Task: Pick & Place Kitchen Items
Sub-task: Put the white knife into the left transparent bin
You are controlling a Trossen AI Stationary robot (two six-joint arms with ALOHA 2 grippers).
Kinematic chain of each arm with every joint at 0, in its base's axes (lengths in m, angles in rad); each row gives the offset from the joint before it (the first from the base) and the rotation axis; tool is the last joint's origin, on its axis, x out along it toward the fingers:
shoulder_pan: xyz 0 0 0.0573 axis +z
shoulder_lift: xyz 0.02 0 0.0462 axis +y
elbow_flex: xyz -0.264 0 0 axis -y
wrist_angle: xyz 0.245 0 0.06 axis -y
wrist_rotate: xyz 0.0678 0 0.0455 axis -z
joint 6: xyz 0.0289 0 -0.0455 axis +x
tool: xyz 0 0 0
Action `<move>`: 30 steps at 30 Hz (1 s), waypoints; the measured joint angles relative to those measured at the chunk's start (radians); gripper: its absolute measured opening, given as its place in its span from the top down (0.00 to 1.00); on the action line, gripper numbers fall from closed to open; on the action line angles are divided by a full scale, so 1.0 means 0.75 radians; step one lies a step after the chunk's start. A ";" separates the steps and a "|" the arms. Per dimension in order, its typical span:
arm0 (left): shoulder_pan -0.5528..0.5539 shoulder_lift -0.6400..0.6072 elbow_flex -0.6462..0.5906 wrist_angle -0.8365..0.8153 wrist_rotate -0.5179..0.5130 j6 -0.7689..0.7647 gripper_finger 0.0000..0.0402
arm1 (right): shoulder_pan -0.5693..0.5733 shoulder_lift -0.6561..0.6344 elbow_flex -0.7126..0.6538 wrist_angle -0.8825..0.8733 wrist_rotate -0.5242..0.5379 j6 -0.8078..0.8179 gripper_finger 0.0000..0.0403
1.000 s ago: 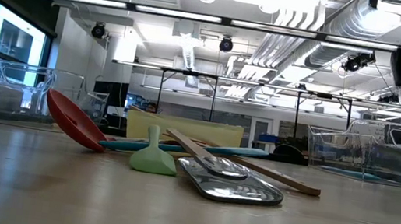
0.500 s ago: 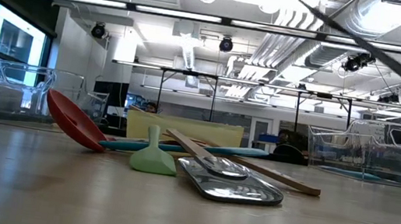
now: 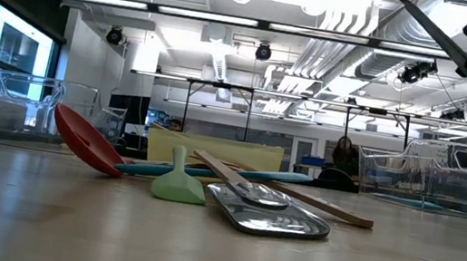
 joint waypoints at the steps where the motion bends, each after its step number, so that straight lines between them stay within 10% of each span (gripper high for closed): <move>1: 0.000 0.000 0.000 0.002 0.000 -0.007 0.67 | -0.004 -0.008 0.000 0.000 0.001 -0.020 0.93; 11: 0.001 0.017 -0.001 0.004 -0.001 -0.032 0.43 | -0.036 -0.118 0.000 0.257 0.113 -0.472 0.93; 30: 0.209 0.122 -0.002 0.284 -0.057 0.166 0.40 | -0.110 -0.226 0.001 1.125 0.147 -1.666 0.93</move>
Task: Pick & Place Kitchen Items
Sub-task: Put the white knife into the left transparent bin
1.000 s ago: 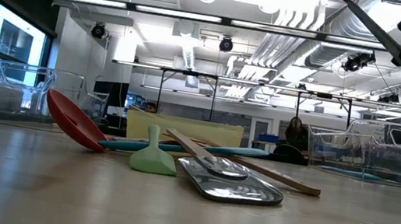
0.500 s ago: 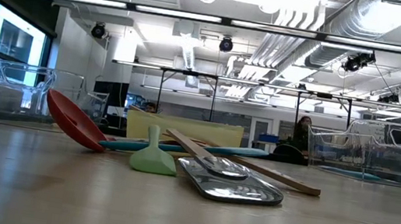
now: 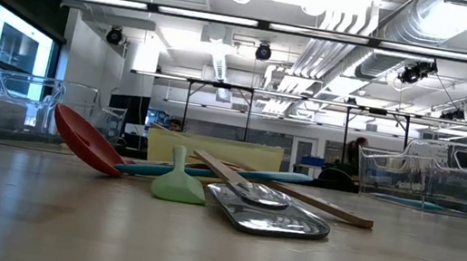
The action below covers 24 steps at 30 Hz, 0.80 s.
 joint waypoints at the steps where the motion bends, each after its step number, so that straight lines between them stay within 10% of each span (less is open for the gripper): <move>1: 0.017 0.006 0.002 0.038 0.026 0.014 0.40 | -0.015 0.000 0.000 0.003 0.000 -0.010 0.93; 13: 0.162 0.012 0.001 0.170 0.372 0.082 0.40 | -0.226 0.002 0.000 0.024 -0.064 -0.048 0.93; 24: 0.205 0.012 0.001 0.226 0.395 0.092 0.40 | -0.402 0.018 0.000 0.122 -0.299 -0.100 0.93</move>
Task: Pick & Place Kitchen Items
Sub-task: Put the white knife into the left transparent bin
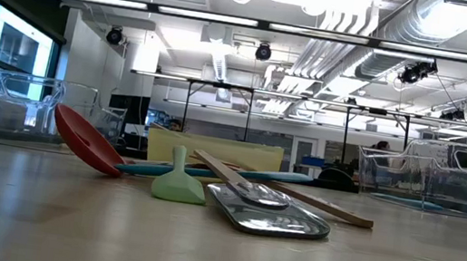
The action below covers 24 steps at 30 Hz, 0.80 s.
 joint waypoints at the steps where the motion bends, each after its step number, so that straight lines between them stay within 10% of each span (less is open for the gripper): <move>1: 0.001 0.000 0.000 0.010 0.000 0.013 0.40 | -0.015 0.006 0.000 0.001 -0.019 -0.003 0.93; 24: -0.002 0.072 0.000 0.035 -0.097 0.073 0.40 | -0.054 0.036 0.000 -0.005 -0.051 -0.023 0.93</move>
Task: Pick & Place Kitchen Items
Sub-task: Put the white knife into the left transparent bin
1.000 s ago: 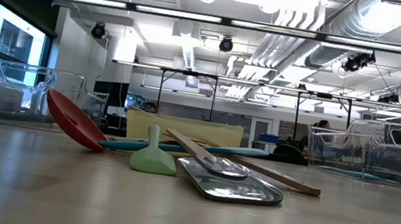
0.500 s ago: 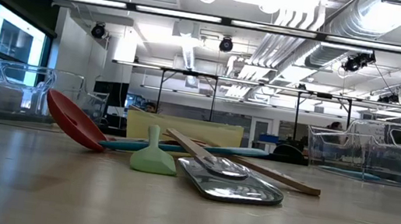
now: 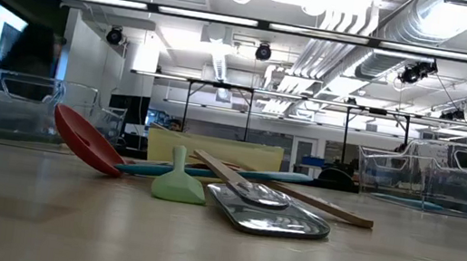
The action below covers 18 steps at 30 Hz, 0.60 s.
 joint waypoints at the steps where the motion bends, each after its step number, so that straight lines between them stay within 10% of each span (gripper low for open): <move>1: 0.000 0.000 0.000 0.000 0.000 0.000 0.40 | 0.000 0.000 0.000 0.000 0.000 0.000 0.93; 10: 0.000 0.000 0.000 0.001 -0.002 0.000 0.45 | 0.000 0.000 0.000 -0.006 0.000 0.000 0.93; 18: 0.000 0.000 0.000 0.006 -0.002 0.024 0.74 | 0.000 0.000 0.000 -0.029 0.000 0.000 0.93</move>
